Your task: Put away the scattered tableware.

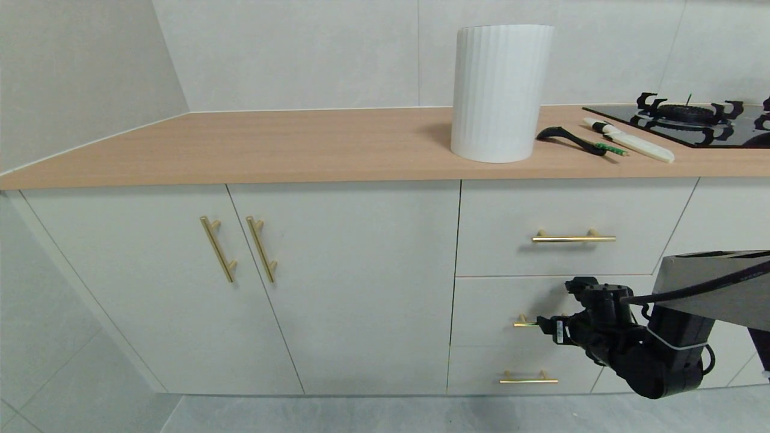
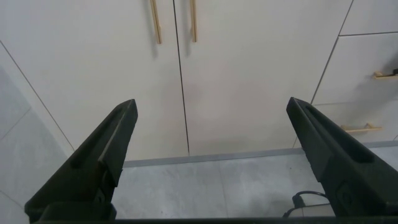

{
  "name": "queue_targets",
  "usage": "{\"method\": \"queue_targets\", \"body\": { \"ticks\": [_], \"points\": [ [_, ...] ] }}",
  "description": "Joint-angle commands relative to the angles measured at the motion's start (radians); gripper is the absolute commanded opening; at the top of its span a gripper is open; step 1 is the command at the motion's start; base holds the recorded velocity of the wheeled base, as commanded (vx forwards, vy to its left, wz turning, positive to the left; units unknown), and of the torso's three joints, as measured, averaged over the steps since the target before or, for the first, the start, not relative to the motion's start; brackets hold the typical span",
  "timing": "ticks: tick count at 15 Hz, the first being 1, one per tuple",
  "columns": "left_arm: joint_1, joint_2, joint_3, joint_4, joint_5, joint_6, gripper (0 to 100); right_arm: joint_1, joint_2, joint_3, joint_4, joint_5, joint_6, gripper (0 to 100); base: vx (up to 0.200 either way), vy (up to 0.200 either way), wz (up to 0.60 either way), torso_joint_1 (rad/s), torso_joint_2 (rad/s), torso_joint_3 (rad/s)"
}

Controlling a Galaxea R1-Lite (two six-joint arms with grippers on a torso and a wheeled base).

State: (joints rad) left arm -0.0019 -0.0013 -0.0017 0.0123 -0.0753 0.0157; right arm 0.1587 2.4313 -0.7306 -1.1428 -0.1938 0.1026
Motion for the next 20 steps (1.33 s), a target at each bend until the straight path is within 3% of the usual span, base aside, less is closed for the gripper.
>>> {"method": "queue_targets", "body": {
  "ticks": [1,15,17,20],
  "points": [
    [0.0,0.001,0.0,0.0,0.0,0.0,100,0.001,0.018,-0.001,0.001,-0.001,-0.001,100,0.0,0.0,0.0,0.0,0.0,0.0],
    [0.0,0.001,0.0,0.0,0.0,0.0,100,0.001,-0.023,0.048,0.048,0.004,-0.009,100,0.0,0.0,0.0,0.0,0.0,0.0],
    [0.0,0.001,0.0,0.0,0.0,0.001,100,0.001,-0.143,0.08,0.169,0.034,-0.006,100,0.0,0.0,0.0,0.0,0.0,0.0],
    [0.0,0.001,0.0,0.0,0.0,0.0,100,0.004,-0.4,0.088,0.456,0.119,-0.004,100,0.0,0.0,0.0,0.0,0.0,0.0]
  ]
}}
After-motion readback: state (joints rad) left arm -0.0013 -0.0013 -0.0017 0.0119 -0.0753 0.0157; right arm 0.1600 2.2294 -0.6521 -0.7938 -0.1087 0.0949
